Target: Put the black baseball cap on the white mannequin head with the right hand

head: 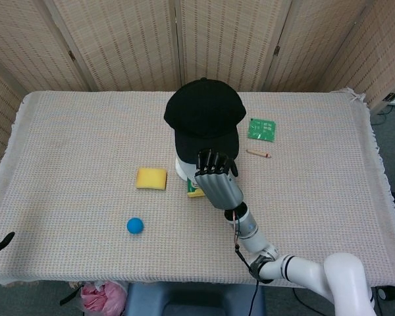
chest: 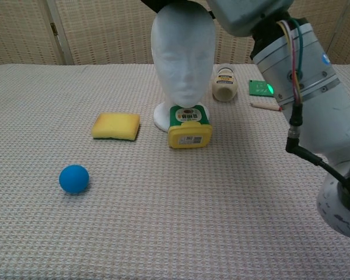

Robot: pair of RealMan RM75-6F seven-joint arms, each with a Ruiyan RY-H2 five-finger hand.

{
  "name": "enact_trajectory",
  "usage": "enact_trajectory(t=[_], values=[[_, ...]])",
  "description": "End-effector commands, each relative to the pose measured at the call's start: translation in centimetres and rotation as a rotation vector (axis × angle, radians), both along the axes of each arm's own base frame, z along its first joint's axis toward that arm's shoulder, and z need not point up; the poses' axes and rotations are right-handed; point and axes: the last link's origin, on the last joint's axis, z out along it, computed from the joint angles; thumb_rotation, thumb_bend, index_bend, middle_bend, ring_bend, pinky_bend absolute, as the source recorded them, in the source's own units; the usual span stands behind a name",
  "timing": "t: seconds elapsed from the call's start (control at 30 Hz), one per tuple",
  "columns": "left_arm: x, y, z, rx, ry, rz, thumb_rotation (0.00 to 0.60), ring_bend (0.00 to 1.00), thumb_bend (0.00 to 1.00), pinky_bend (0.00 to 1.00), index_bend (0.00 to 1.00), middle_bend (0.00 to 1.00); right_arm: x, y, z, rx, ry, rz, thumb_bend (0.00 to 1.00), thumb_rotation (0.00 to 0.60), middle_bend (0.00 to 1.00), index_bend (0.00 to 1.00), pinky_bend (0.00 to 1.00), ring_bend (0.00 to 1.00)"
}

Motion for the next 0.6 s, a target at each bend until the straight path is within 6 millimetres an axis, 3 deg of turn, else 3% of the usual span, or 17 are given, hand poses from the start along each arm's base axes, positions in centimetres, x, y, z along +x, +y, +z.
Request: enact_trajectory(t=[0.03, 0.6], values=[[0.0, 0.0, 0.0, -0.001, -0.001, -0.001, 0.600, 0.00, 0.25, 0.20, 0.09, 0.00, 0.8, 0.0, -1.1, 0.016, 0.017, 0.018, 0.64, 0.600, 0.69, 0.80, 0.92, 0.74], [0.0, -0.3, 0.5, 0.012, -0.012, -0.006, 0.600, 0.00, 0.25, 0.20, 0.09, 0.00, -1.3, 2.5, -4.6, 0.093, 0.091, 0.028, 0.64, 0.600, 0.69, 0.80, 0.92, 0.74]])
